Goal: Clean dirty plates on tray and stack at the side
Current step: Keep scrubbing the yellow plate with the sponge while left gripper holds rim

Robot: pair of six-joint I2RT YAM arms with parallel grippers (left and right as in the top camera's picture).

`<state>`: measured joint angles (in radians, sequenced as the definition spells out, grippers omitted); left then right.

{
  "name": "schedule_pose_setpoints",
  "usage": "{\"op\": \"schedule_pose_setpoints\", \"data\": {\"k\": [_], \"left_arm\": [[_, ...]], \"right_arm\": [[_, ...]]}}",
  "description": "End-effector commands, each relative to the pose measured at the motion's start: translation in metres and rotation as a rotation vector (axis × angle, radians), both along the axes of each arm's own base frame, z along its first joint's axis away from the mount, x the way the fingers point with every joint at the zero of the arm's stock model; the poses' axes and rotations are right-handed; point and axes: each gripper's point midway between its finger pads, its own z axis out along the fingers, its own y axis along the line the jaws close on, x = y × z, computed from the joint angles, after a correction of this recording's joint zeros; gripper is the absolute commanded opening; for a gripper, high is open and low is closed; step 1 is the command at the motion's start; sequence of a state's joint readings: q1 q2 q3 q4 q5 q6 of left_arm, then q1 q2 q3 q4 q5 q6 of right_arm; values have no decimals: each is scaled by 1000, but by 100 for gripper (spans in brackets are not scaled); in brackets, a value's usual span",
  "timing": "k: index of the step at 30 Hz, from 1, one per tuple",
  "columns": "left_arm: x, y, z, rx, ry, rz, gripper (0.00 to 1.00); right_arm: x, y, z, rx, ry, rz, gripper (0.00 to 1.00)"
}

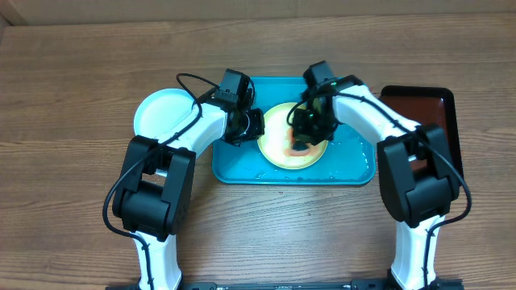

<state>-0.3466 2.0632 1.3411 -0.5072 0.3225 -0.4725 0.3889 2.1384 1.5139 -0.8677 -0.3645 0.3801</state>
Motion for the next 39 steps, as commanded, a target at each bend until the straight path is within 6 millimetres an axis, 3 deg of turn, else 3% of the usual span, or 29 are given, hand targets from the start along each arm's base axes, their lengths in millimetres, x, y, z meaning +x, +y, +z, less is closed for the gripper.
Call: {"op": "schedule_pose_setpoints", "data": {"k": [1, 6, 19, 24, 29, 39], "left_arm": [[-2, 3, -14, 13, 31, 31, 4], [-2, 3, -14, 13, 32, 30, 4], [-5, 4, -15, 18, 47, 30, 4], [-6, 4, -15, 20, 49, 31, 4], [-6, 4, -16, 21, 52, 31, 4], [-6, 4, -16, 20, 52, 30, 4]], "right_arm": [[-41, 54, -4, 174, 105, 119, 4], [-30, 64, -4, 177, 50, 108, 4], [58, -14, -13, 28, -142, -201, 4], [78, -48, -13, -14, -175, -304, 4], [56, -75, -18, -68, -50, -337, 4], [3, -87, -12, -159, 150, -242, 4]]}}
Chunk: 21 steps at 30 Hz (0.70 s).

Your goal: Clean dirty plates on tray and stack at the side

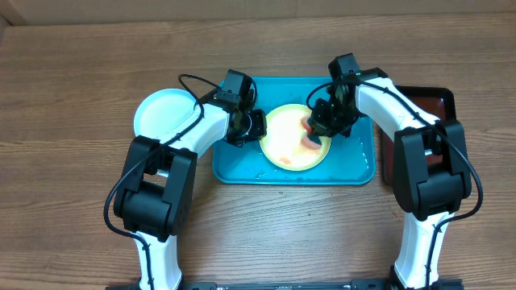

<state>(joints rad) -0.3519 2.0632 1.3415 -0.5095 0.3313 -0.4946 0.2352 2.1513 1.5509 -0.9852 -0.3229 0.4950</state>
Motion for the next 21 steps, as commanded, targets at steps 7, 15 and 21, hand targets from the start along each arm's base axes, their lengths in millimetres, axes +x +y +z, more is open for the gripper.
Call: {"op": "schedule_pose_setpoints", "data": {"k": [7, 15, 21], "left_arm": [[-1, 7, -15, 27, 24, 19, 4], [14, 2, 10, 13, -52, -5, 4], [26, 16, 48, 113, -134, -21, 4]], "right_arm": [[-35, 14, 3, 113, 82, 186, 4], [-48, 58, 34, 414, 27, 379, 4], [-34, 54, 66, 423, -71, 395, 4]]}}
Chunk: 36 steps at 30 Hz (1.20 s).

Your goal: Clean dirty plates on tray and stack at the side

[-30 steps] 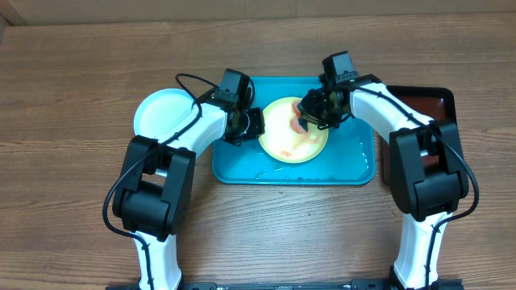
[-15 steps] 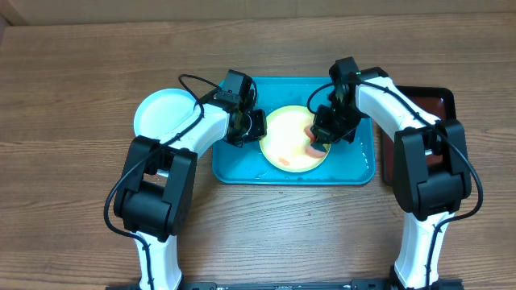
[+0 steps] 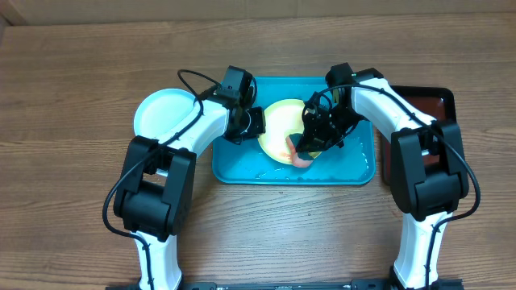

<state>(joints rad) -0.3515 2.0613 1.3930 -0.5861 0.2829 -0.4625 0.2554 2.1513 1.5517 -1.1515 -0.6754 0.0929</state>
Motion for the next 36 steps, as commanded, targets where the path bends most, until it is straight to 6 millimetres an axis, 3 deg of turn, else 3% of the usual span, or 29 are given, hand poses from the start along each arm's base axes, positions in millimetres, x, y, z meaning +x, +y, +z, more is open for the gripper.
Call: {"op": "schedule_pose_setpoints", "data": {"k": [1, 5, 10, 14, 19, 27, 36], "left_arm": [[24, 13, 45, 81, -139, -9, 5], [29, 34, 65, 202, -185, 5, 4], [32, 57, 88, 343, -247, 17, 4], [34, 72, 104, 490, -311, 36, 4], [34, 73, 120, 668, -400, 35, 4], [30, 49, 149, 873, -566, 20, 4], [33, 37, 187, 997, -698, 40, 4]], "right_arm": [[21, 3, 45, 88, -145, 11, 4], [43, -17, 81, 12, -277, -42, 4], [65, -64, 121, -228, -440, -182, 4], [70, -101, 151, -372, -527, -320, 4], [68, -136, 179, -417, -564, -469, 4], [61, -173, 183, -447, -527, -557, 4], [57, -186, 181, -462, -500, -583, 4]]}}
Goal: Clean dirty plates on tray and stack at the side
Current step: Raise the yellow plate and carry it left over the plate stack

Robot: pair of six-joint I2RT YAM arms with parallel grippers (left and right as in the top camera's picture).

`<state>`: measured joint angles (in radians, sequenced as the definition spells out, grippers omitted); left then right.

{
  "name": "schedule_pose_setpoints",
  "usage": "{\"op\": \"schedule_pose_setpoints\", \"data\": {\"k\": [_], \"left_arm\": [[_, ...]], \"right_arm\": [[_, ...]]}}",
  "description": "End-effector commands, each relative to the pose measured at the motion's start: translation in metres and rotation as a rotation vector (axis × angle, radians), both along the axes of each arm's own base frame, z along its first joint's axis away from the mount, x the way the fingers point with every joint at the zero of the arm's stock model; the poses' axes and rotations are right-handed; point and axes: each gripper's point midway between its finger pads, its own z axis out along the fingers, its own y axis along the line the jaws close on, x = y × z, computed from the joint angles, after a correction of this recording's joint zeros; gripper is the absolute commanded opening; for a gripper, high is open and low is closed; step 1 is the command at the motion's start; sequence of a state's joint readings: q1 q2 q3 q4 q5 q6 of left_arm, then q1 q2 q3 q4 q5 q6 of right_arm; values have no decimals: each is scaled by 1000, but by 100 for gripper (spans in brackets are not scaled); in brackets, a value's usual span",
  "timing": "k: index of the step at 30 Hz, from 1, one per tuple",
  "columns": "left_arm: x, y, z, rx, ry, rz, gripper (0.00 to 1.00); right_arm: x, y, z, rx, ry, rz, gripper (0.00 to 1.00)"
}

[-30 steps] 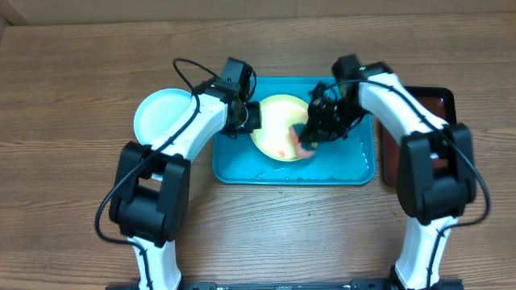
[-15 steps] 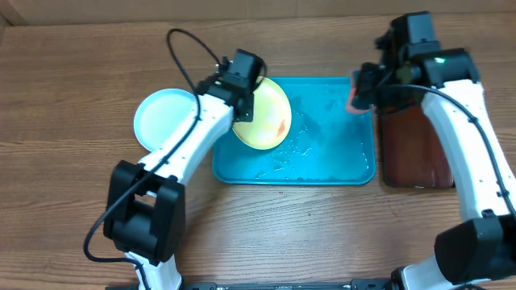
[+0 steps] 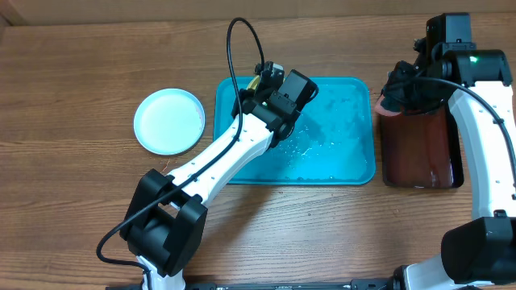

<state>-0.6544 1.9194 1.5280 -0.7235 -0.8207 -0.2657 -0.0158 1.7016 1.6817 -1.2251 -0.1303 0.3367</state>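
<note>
The teal tray lies wet and without a plate on it. My left gripper reaches over the tray's far left corner. It is shut on the yellow plate, of which only a thin yellow sliver shows beside the fingers. A white plate rests on the table left of the tray. My right gripper hangs over the far left corner of the dark red tray. It is shut on the sponge, which is mostly hidden under the wrist.
Water droplets and smears cover the teal tray's floor. The left arm's black cable loops up over the table behind the tray. The dark red tray sits right against the teal tray's right side.
The yellow plate has left the tray's middle and is now up in my left gripper at the tray's far left corner. My right gripper has moved with the sponge from the plate to the dark red tray.
My left gripper held the yellow plate's left edge on the teal tray while my right gripper pressed the sponge on its middle, then its right side, then its near rim. Now the plate is off the tray floor and the sponge is at the dark red tray.
</note>
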Motion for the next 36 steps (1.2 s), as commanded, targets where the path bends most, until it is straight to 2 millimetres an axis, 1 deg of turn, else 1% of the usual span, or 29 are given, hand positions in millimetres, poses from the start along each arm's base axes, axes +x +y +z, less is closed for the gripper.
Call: {"op": "schedule_pose_setpoints", "data": {"k": [1, 6, 14, 17, 20, 23, 28, 33, 36], "left_arm": [[10, 8, 56, 69, -155, 41, 4], [17, 2, 80, 65, -200, 29, 4], [23, 9, 121, 136, -305, 76, 4], [21, 11, 137, 199, -363, 112, 4], [17, 6, 152, 247, -414, 129, 4], [14, -3, 162, 267, -441, 121, 4], [11, -17, 171, 281, -463, 96, 4], [8, -19, 183, 306, -492, 118, 4], [8, -20, 185, 321, -490, 116, 4]], "right_arm": [[1, -4, 18, -5, -51, -15, 4], [0, -4, 18, -5, -50, -16, 4], [0, -4, 18, -5, -50, -16, 4], [1, -4, 18, -5, -49, -16, 4], [1, -4, 18, -5, -49, -16, 4], [1, -4, 18, -5, -49, -16, 4], [1, -4, 18, -5, -50, -15, 4], [0, -4, 18, -5, -49, -15, 4], [0, -4, 18, -5, -47, -15, 4]]}}
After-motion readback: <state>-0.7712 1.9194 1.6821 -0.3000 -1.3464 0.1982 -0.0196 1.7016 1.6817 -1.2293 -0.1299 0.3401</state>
